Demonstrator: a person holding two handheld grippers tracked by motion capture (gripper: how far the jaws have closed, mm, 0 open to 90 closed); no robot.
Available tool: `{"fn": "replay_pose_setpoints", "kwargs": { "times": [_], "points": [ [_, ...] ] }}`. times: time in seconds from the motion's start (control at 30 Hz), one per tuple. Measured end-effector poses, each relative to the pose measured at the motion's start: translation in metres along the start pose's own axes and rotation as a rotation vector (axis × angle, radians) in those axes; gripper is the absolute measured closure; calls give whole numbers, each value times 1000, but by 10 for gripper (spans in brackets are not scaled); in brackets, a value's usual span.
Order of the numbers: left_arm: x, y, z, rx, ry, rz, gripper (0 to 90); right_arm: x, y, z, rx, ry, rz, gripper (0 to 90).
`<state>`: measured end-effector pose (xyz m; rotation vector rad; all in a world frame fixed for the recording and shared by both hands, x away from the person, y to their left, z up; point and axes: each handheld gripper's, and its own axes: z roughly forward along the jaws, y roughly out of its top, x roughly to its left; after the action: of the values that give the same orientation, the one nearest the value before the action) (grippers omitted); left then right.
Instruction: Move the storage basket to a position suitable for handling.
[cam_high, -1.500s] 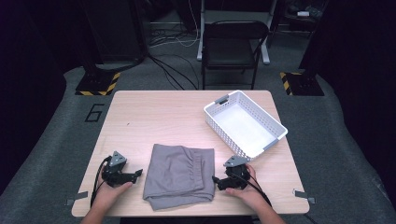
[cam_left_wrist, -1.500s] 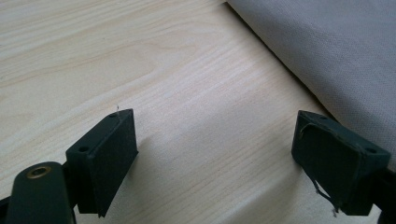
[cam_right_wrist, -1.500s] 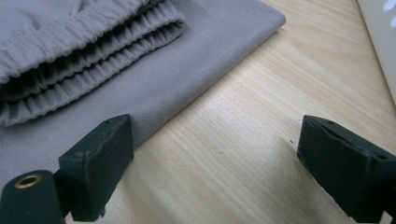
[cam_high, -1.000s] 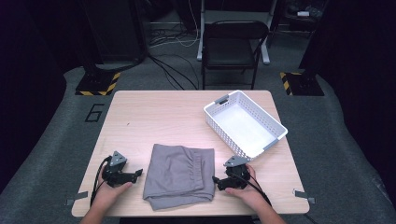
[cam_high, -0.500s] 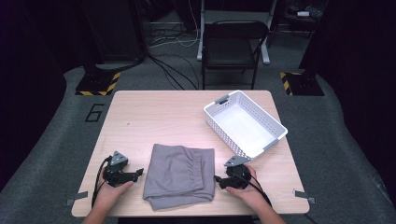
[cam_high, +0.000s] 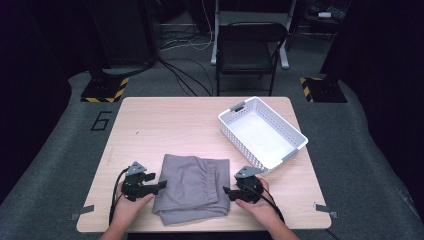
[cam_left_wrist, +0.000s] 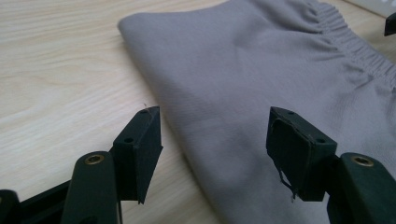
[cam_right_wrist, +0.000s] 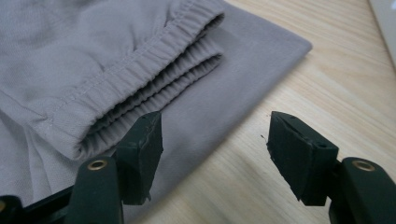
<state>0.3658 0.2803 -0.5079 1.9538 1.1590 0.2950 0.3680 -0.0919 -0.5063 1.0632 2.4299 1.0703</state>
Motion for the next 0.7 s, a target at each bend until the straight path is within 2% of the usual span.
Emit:
{"fn": "replay_pose_setpoints", "kwargs": {
  "times": [0.03, 0.1, 0.13, 0.17, 0.2, 0.23, 0.27, 0.37, 0.43, 0.47, 0.57, 0.63, 0.67, 0.7],
  "points": [
    [-3, 0, 2, 14, 4, 10, 358, 2, 0, 2, 7, -2, -5, 345],
    [-8, 0, 6, 30, 19, 56, 367, 4, 0, 5, 15, -8, -19, 342],
    [-11, -1, 8, 31, 29, 57, 372, 5, 0, 5, 24, -9, -25, 341],
    [-12, -1, 9, 31, 35, 75, 381, 7, 0, 6, 21, -18, -16, 335],
    [-14, -1, 9, 47, 29, 98, 388, 7, -1, 7, 28, -28, -35, 333],
    [-14, -1, 10, 48, 40, 114, 401, 10, -2, 9, 51, -54, -82, 336],
    [-15, -2, 10, 64, 37, 129, 401, 10, -2, 9, 51, -54, -82, 336],
    [-16, -3, 11, 90, 18, 148, 426, 14, -3, 8, 60, -57, -125, 364],
    [-18, -4, 13, 89, 17, 153, 427, 14, -3, 8, 58, -57, -130, 372],
    [-18, -5, 13, 89, 15, 164, 428, 15, -4, 7, 67, -54, -107, 376],
    [-20, -6, 14, 88, 9, 170, 431, 13, -5, 6, 70, -43, -128, 382],
    [-22, -7, 13, 88, 8, 171, 431, 12, -6, 4, 83, -31, -107, 382],
    [-23, -7, 13, 90, 1, 175, 431, 14, -7, 3, 91, -25, -80, 382],
    [-24, -7, 13, 90, 4, 178, 431, 12, -8, 1, 96, -19, -99, 381]
  ]
}}
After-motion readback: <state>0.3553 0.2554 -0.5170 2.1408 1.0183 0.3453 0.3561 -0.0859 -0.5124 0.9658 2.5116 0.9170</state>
